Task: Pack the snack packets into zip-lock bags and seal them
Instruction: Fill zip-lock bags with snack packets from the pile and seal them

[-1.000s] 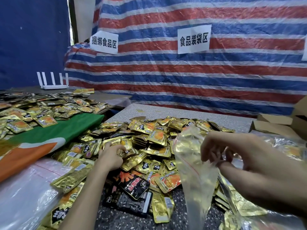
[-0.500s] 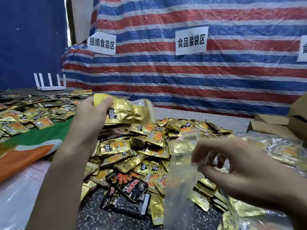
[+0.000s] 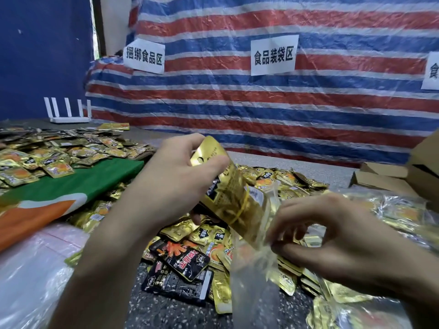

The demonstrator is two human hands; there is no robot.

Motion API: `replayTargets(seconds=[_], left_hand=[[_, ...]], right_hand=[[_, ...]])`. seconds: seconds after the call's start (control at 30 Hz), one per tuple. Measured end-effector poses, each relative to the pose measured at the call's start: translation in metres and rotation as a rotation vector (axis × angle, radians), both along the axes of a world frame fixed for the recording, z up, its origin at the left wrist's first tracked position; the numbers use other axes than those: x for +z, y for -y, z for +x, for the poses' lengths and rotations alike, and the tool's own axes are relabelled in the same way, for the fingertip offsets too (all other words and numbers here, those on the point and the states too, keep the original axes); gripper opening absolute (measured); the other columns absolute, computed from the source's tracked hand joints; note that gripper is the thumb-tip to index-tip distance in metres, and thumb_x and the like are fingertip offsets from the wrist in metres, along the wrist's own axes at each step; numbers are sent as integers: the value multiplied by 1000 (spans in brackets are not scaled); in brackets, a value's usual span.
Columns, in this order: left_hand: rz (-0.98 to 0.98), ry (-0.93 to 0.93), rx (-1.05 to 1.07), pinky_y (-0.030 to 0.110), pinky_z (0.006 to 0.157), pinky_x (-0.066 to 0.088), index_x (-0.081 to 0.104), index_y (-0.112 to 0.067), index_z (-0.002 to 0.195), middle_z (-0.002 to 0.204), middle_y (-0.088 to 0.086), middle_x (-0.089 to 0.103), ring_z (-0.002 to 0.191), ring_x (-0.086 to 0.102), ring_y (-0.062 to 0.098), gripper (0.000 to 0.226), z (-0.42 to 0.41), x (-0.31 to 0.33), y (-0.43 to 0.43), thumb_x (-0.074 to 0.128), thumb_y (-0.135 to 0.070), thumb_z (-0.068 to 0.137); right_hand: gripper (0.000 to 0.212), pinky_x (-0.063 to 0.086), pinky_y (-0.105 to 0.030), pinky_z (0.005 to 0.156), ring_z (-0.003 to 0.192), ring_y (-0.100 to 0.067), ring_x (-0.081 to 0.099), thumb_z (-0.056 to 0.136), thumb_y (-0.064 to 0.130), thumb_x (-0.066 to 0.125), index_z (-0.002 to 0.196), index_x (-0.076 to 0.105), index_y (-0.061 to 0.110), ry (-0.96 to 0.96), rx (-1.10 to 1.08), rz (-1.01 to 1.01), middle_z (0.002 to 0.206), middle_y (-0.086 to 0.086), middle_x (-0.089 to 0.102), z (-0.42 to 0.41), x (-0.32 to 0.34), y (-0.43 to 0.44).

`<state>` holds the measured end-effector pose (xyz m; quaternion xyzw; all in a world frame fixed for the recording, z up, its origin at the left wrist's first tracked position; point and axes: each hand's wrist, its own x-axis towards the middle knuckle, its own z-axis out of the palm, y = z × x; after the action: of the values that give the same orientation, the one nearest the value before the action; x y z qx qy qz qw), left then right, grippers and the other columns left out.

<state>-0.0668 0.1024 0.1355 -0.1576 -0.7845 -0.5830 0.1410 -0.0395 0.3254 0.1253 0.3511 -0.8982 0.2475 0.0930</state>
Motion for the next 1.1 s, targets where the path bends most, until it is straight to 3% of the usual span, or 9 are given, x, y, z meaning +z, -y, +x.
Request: replayTargets(seconds=[0.13, 0.3, 0.47, 0.57, 0.67, 0.77, 0.9, 1.0, 1.1], left_hand=[[-142, 25, -13, 28, 38, 44, 66, -21, 85, 63, -2, 68, 46, 61, 14, 11, -6, -8, -16, 67, -30, 91], [-413, -25, -48, 40, 69, 56, 75, -20, 85, 74, 4, 72, 75, 68, 25, 23, -9, -18, -35, 61, -37, 93], [-469, -31, -85, 36, 75, 50, 65, -12, 70, 70, 0, 68, 71, 64, 14, 83, -16, -21, -39, 15, -73, 93], [-592, 30, -226, 27, 84, 48, 75, -17, 81, 80, -6, 74, 75, 66, 3, 107, -22, -21, -26, -1, -92, 73], [-702, -50, -347, 18, 62, 45, 76, -23, 81, 78, -11, 72, 66, 61, 1, 72, -27, -19, -6, 40, -85, 79], [-566, -180, -427, 19, 64, 45, 73, -27, 80, 74, -15, 68, 69, 60, 2, 22, -29, -16, 11, 67, -48, 83], [-326, -204, -289, 17, 59, 46, 72, -25, 80, 73, -9, 69, 65, 61, 4, 17, -47, -23, 20, 70, -41, 84], [-488, -42, 6, 21, 63, 48, 69, -24, 82, 80, -9, 68, 73, 61, 4, 17, -80, -45, 23, 73, -40, 86], [-609, 250, 112, 28, 65, 50, 64, -18, 90, 94, 1, 66, 80, 62, 12, 13, -111, -85, 22, 73, -26, 86]], right_hand=[[19, 50, -24, 66, 77, -14, 65, 81, 4, 76, 85, 79, 23, -73, 36, -57, 81, 9, 71, -1, -4, 10], [15, 54, -39, 67, 76, -17, 67, 80, 2, 75, 83, 76, 16, -225, 22, -206, 79, 3, 70, -3, -8, 15], [21, 57, -19, 68, 78, -8, 72, 81, -4, 75, 87, 77, 16, -279, -43, -357, 81, 10, 75, -3, -6, 9], [11, 58, -28, 68, 75, -7, 71, 78, 14, 70, 85, 76, 20, -268, -140, -312, 77, 10, 74, -2, -2, -2], [12, 58, -42, 68, 72, -13, 71, 75, 24, 66, 82, 75, 22, -181, -217, -292, 75, 4, 74, -3, 1, -15], [9, 56, -38, 66, 70, -11, 70, 74, 23, 67, 79, 75, 24, -137, -219, -242, 75, 8, 74, -2, 6, -27], [10, 56, -33, 70, 74, -7, 72, 75, 23, 68, 80, 75, 27, -70, -229, -201, 79, 11, 75, -2, 8, -34], [11, 56, -30, 71, 76, -6, 72, 75, 21, 68, 79, 75, 28, -28, -205, -160, 80, 11, 75, -3, 7, -32], [13, 57, -29, 71, 78, -6, 71, 75, 21, 67, 79, 76, 29, 2, -169, -137, 81, 14, 75, -1, 6, -28]])
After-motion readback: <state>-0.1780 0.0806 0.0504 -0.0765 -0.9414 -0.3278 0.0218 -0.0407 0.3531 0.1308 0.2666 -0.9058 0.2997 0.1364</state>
